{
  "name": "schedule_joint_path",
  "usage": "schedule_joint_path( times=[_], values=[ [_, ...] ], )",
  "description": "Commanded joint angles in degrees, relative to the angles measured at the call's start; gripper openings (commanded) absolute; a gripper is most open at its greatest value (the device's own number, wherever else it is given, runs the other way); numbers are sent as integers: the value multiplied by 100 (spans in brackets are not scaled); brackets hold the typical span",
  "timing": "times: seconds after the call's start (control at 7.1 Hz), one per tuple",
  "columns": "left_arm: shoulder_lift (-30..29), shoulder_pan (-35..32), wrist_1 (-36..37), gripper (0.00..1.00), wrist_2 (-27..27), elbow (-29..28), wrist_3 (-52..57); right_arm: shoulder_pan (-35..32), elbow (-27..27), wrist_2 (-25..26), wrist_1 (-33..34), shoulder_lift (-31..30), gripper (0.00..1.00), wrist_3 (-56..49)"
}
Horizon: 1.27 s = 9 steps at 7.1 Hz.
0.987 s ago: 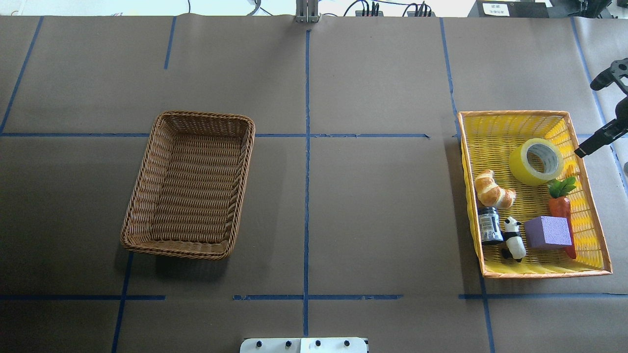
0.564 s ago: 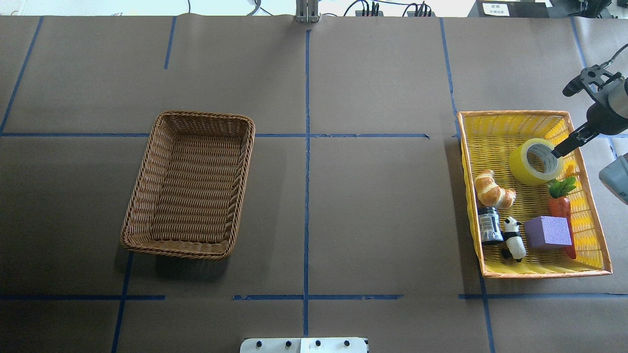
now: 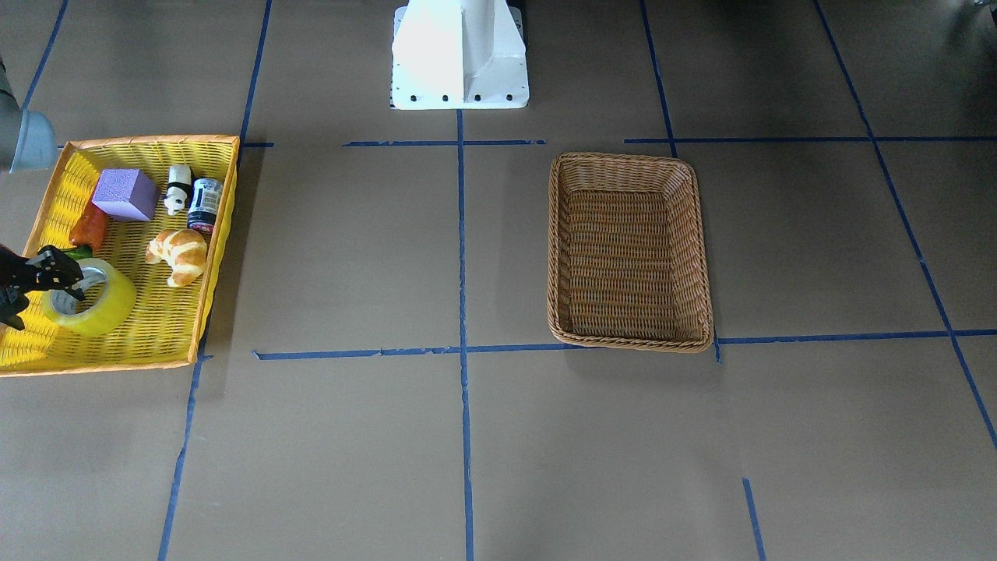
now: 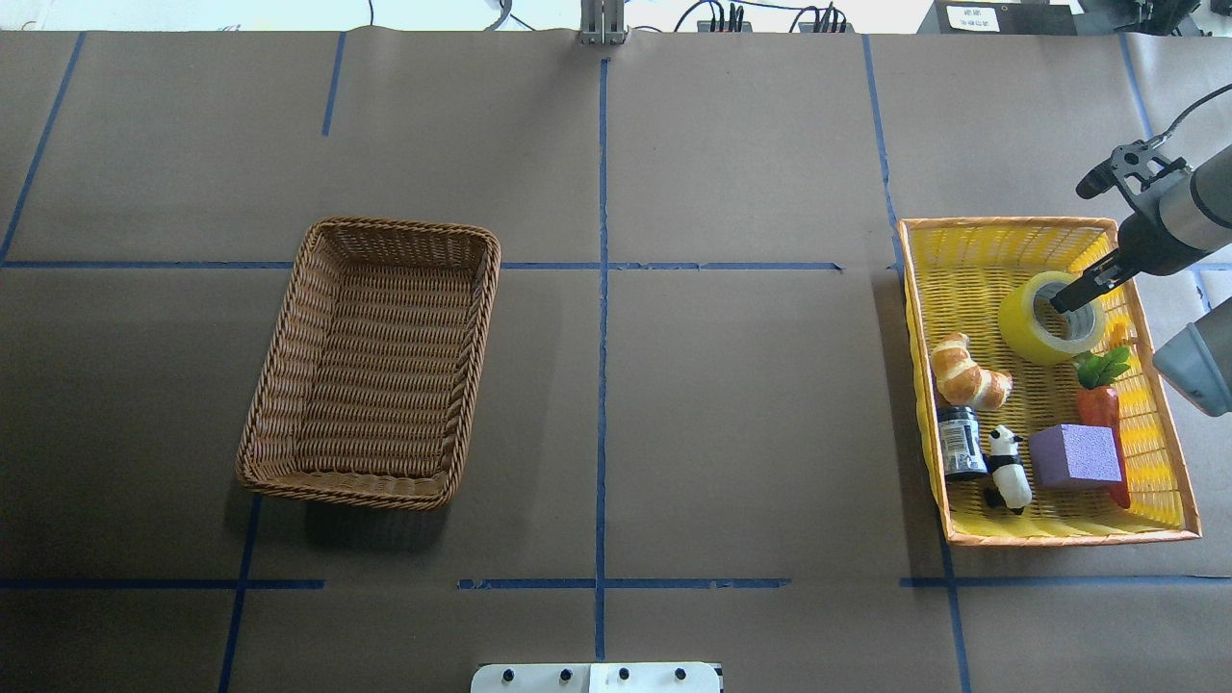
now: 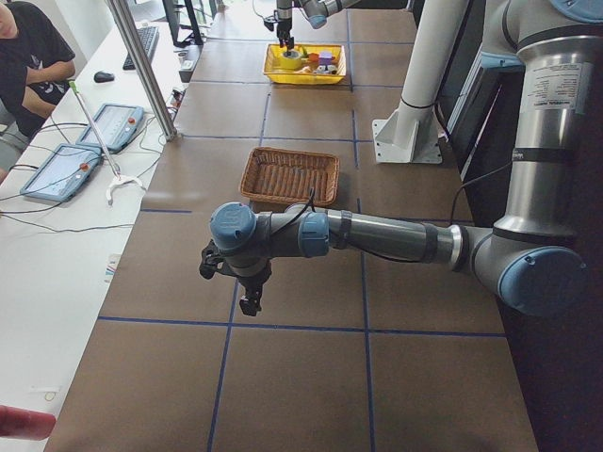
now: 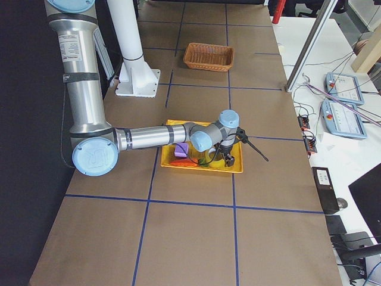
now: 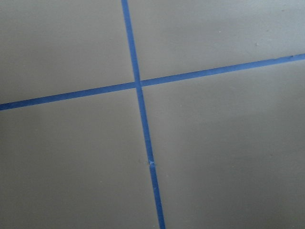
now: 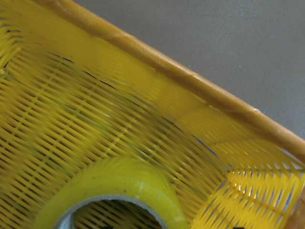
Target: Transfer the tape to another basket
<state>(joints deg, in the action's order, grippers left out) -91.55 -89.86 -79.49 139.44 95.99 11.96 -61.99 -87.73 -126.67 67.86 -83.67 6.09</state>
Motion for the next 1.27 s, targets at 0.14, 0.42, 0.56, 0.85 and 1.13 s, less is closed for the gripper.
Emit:
schedule_joint_path(
  times=[0.14,0.42,0.56,0.85,1.13],
  values=[
    [-12,3,12,100,13,-19,0,73,80,2,-9,0,45,-29],
    [-12,-5,21,100,13,-1,0,91,89,-7,-9,8,0,-21],
    [-21,-5,30,100,13,8,0,82,11,-59,-9,17,0,49],
    [-83,-5,30,100,22,16,0,-477,-121,-1020,79,200,0,590],
    [-265,-14,-23,100,501,60,-584,-621,-706,-1789,52,272,0,2481]
  ],
)
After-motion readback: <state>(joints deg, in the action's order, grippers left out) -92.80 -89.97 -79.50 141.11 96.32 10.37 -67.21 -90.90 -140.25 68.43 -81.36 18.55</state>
